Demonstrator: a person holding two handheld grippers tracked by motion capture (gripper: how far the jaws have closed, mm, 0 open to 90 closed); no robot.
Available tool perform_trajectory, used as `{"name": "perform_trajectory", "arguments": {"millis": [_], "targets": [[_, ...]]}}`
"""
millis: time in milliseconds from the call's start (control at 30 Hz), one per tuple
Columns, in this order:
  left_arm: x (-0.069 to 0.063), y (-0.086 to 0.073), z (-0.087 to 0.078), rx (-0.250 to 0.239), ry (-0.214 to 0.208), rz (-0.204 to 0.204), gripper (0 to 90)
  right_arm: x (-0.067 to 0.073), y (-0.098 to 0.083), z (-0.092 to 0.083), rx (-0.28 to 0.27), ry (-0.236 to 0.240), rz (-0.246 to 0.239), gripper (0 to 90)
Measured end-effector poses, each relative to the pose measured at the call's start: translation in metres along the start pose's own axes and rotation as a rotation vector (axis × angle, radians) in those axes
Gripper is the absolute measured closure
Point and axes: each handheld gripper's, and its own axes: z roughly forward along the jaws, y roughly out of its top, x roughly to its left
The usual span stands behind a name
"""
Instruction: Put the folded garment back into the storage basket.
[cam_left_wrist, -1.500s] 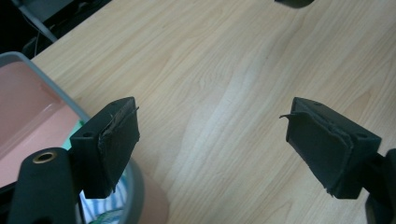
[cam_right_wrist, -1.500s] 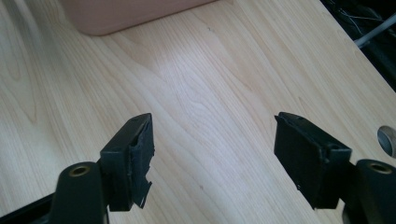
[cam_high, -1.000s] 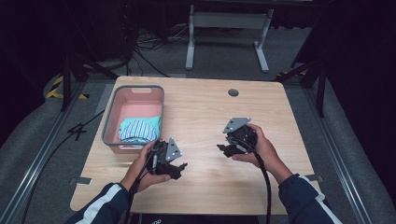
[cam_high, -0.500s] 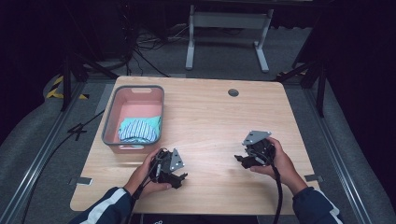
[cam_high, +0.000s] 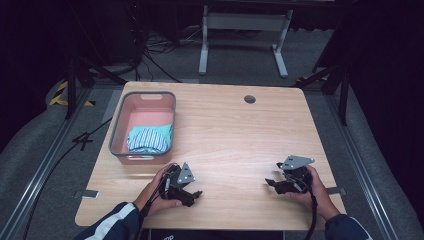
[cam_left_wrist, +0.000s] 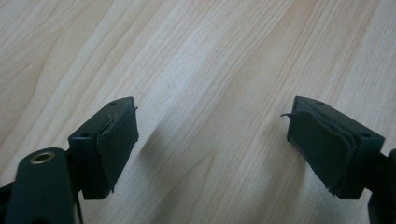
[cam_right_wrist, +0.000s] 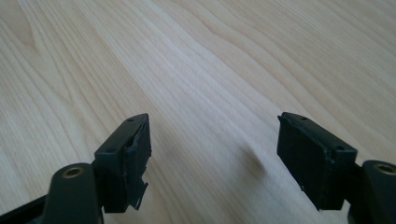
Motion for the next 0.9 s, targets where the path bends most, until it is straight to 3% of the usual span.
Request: {"name": "perform_trajectory", "arguments": {"millis": [100, 167, 300, 900], "targets": [[0.003, -0.007, 0.001, -0.043, -0.028, -0.024, 16.4, -0.002, -0.012, -0.002, -0.014, 0.013, 0.049, 24.4], [0.006, -0.008, 0.001, -0.029, -0.046, -0.062, 15.5, -0.003, -0.019, -0.005, -0.029, 0.013, 0.069, 22.4], [0.006, -0.008, 0.001, -0.027, -0.044, -0.06, 15.3, -0.007, -0.03, -0.006, -0.077, 0.014, 0.131, 18.7], [0.005, -0.006, 0.002, -0.024, -0.044, -0.065, 13.9, -0.005, -0.03, -0.006, -0.072, -0.005, 0.149, 17.5]]}}
